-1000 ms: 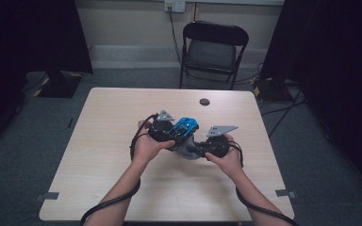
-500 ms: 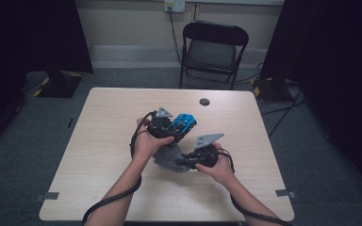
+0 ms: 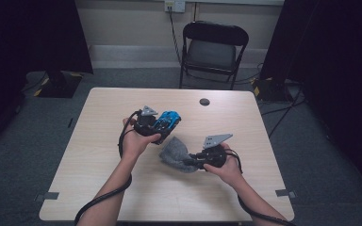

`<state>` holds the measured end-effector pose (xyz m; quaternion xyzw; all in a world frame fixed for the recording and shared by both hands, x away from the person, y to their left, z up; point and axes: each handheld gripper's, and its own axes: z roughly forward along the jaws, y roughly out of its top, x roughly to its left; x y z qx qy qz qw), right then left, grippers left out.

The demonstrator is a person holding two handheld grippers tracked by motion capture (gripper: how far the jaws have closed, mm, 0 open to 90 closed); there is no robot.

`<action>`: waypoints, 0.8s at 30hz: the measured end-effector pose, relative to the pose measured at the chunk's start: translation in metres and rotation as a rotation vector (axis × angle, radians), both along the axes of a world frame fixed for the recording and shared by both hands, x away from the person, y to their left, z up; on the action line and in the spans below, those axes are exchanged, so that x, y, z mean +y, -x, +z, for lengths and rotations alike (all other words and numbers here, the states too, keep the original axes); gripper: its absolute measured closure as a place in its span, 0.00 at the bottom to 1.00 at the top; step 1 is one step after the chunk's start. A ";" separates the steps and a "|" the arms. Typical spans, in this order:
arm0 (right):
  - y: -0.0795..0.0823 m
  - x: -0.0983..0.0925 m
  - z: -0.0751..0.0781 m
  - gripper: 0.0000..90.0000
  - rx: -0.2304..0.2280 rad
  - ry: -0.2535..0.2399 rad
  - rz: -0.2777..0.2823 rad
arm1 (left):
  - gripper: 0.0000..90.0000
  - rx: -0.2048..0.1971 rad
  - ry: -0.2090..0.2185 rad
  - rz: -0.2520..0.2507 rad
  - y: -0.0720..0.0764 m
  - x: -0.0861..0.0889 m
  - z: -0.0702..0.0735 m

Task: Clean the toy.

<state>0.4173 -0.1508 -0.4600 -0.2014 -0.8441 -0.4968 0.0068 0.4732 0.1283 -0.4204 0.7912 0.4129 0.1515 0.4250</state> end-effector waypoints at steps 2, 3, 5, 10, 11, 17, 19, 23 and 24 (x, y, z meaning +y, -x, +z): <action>-0.006 -0.012 0.003 0.85 -0.005 -0.011 -0.053 | 0.31 0.002 -0.008 0.005 0.000 0.004 -0.002; -0.008 -0.017 0.004 0.85 -0.003 -0.016 -0.068 | 0.31 0.004 -0.015 0.014 0.000 0.009 -0.004; -0.012 -0.027 0.006 0.85 -0.011 -0.019 -0.111 | 0.31 0.006 -0.017 0.026 0.000 0.013 -0.006; -0.022 -0.051 0.004 0.84 -0.025 0.004 -0.228 | 0.31 0.012 -0.039 0.053 0.000 0.026 -0.014; -0.024 -0.057 0.003 0.84 -0.021 0.005 -0.240 | 0.31 0.016 -0.038 0.062 0.000 0.028 -0.015; -0.033 -0.086 -0.002 0.84 -0.027 -0.003 -0.353 | 0.31 0.029 -0.058 0.088 -0.001 0.040 -0.024; -0.035 -0.092 -0.004 0.84 -0.039 0.017 -0.377 | 0.31 0.037 -0.065 0.097 -0.001 0.044 -0.028; -0.038 -0.103 -0.007 0.84 -0.046 0.022 -0.414 | 0.31 0.053 -0.074 0.109 -0.002 0.051 -0.034; -0.039 -0.105 -0.007 0.84 -0.050 0.029 -0.425 | 0.31 0.052 -0.078 0.113 -0.002 0.052 -0.036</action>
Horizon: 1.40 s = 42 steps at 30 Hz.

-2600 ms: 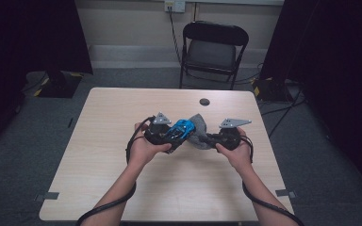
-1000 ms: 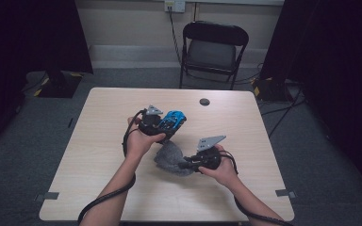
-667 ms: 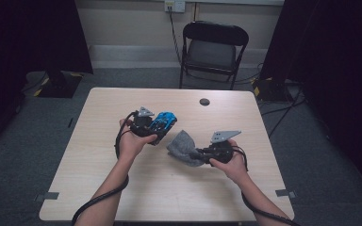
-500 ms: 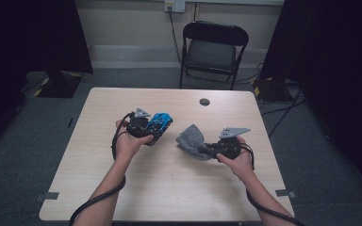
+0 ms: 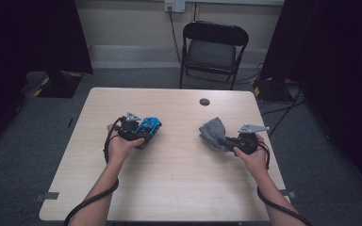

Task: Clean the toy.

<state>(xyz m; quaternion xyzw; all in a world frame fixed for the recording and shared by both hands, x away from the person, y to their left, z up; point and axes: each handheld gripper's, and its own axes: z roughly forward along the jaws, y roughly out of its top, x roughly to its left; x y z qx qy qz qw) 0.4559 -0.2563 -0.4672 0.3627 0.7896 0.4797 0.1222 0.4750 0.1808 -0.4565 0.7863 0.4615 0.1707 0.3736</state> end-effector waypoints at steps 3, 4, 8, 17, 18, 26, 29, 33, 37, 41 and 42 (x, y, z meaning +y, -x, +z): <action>-0.002 -0.007 -0.003 0.84 -0.001 0.015 -0.026 | 0.31 0.001 -0.004 0.017 0.000 0.006 -0.006; -0.003 -0.009 -0.004 0.84 0.002 0.020 -0.034 | 0.31 0.000 -0.007 0.023 -0.001 0.008 -0.008; -0.006 -0.018 -0.009 0.84 0.010 0.028 -0.080 | 0.31 0.009 -0.013 0.043 -0.002 0.016 -0.015; -0.011 -0.024 -0.017 0.83 0.030 0.046 -0.116 | 0.31 0.021 -0.023 0.060 -0.005 0.024 -0.026; -0.011 -0.025 -0.017 0.83 0.035 0.048 -0.120 | 0.31 0.023 -0.027 0.062 -0.005 0.024 -0.027; -0.013 -0.027 -0.024 0.81 0.043 0.054 -0.139 | 0.31 0.027 -0.037 0.067 -0.006 0.026 -0.031; -0.013 -0.027 -0.025 0.79 0.047 0.056 -0.145 | 0.31 0.032 -0.031 0.069 -0.006 0.026 -0.031; -0.013 -0.029 -0.025 0.78 0.049 0.057 -0.152 | 0.31 0.036 -0.047 0.065 -0.007 0.025 -0.032; -0.012 -0.030 -0.026 0.74 0.054 0.046 -0.159 | 0.31 0.039 -0.061 0.057 -0.006 0.024 -0.032; -0.011 -0.030 -0.027 0.68 0.058 0.048 -0.166 | 0.31 0.053 -0.087 0.048 -0.006 0.024 -0.031; -0.011 -0.030 -0.027 0.66 0.056 0.048 -0.172 | 0.31 0.053 -0.089 0.046 -0.006 0.024 -0.031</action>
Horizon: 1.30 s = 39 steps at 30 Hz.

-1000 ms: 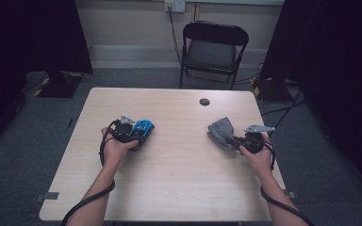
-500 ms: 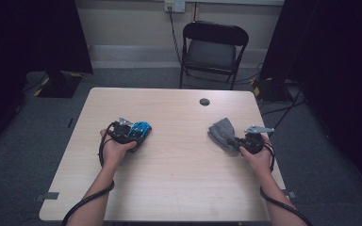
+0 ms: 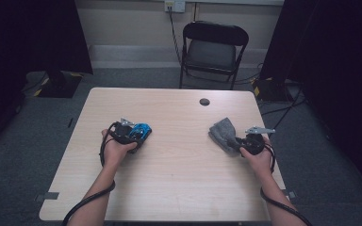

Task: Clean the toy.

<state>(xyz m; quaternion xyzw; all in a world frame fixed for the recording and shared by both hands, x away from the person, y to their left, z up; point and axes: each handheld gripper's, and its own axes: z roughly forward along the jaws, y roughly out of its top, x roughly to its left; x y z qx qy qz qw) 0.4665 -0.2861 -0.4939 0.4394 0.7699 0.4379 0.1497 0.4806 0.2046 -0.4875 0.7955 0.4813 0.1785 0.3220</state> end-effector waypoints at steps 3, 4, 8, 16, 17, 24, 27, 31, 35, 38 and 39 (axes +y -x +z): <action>0.000 0.000 0.000 0.63 0.000 0.002 -0.008 | 0.31 -0.005 0.011 0.008 0.001 -0.001 -0.001; 0.001 0.000 0.000 0.62 0.002 0.000 -0.009 | 0.31 -0.006 0.010 0.008 0.001 -0.001 -0.001; 0.001 -0.001 0.001 0.54 -0.005 0.001 -0.020 | 0.30 -0.004 0.009 0.005 0.002 0.001 0.000; 0.004 -0.001 0.005 0.40 -0.014 -0.004 -0.027 | 0.25 -0.002 0.007 0.003 0.006 0.001 0.006; 0.005 -0.001 0.006 0.38 -0.013 -0.002 -0.029 | 0.25 -0.011 0.014 0.007 0.006 0.001 0.007; 0.008 -0.004 0.013 0.32 -0.014 0.001 -0.034 | 0.21 -0.022 0.021 0.001 0.011 -0.001 0.016; 0.010 -0.003 0.018 0.30 -0.018 0.000 -0.023 | 0.21 -0.035 0.028 -0.026 0.015 -0.003 0.022; 0.017 0.000 0.024 0.27 -0.028 -0.007 -0.002 | 0.21 -0.059 0.029 -0.085 0.023 -0.011 0.030; 0.024 0.007 0.027 0.23 -0.028 -0.007 0.031 | 0.19 -0.074 0.048 -0.138 0.032 -0.020 0.036; 0.031 0.013 0.031 0.21 -0.034 -0.008 0.054 | 0.18 -0.080 0.085 -0.173 0.041 -0.028 0.039; 0.032 0.015 0.032 0.20 -0.035 -0.011 0.065 | 0.18 -0.079 0.087 -0.188 0.044 -0.031 0.039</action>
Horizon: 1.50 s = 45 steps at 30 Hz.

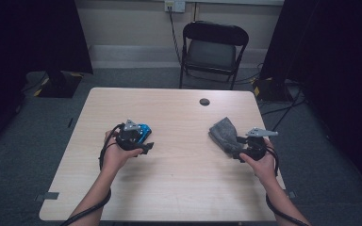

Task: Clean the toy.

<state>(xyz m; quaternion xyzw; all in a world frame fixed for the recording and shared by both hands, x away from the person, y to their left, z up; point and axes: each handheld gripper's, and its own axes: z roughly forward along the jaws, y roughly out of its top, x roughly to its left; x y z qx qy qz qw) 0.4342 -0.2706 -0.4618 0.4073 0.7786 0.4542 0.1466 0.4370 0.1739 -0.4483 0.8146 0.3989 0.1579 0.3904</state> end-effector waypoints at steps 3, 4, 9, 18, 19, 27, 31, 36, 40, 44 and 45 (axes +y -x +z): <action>0.005 0.007 0.003 0.18 0.002 0.007 0.030 | 0.18 -0.003 -0.001 -0.045 0.008 -0.009 0.000; 0.007 0.010 0.004 0.17 0.005 0.003 0.044 | 0.18 -0.004 0.002 -0.058 0.011 -0.011 0.000; 0.015 0.023 0.004 0.17 0.010 -0.011 0.094 | 0.18 -0.005 0.014 -0.101 0.020 -0.023 -0.002; 0.032 0.044 -0.003 0.17 0.014 0.014 0.190 | 0.18 -0.001 0.033 -0.203 0.042 -0.041 -0.006; 0.035 0.047 -0.004 0.17 0.018 0.016 0.204 | 0.18 -0.010 0.023 -0.215 0.044 -0.043 -0.008; 0.053 0.069 -0.023 0.18 0.048 0.049 0.295 | 0.18 0.017 -0.005 -0.310 0.062 -0.055 -0.022; 0.058 0.076 -0.030 0.18 0.065 0.062 0.326 | 0.18 0.007 -0.013 -0.334 0.067 -0.058 -0.028; 0.063 0.081 -0.037 0.19 0.068 0.094 0.366 | 0.18 0.009 -0.024 -0.359 0.071 -0.058 -0.035; 0.065 0.083 -0.038 0.19 0.057 0.112 0.379 | 0.18 -0.002 -0.053 -0.370 0.072 -0.059 -0.040; 0.065 0.082 -0.039 0.19 0.044 0.136 0.387 | 0.18 0.000 -0.075 -0.370 0.073 -0.059 -0.045; 0.066 0.082 -0.039 0.19 0.042 0.141 0.386 | 0.18 0.000 -0.075 -0.370 0.073 -0.059 -0.045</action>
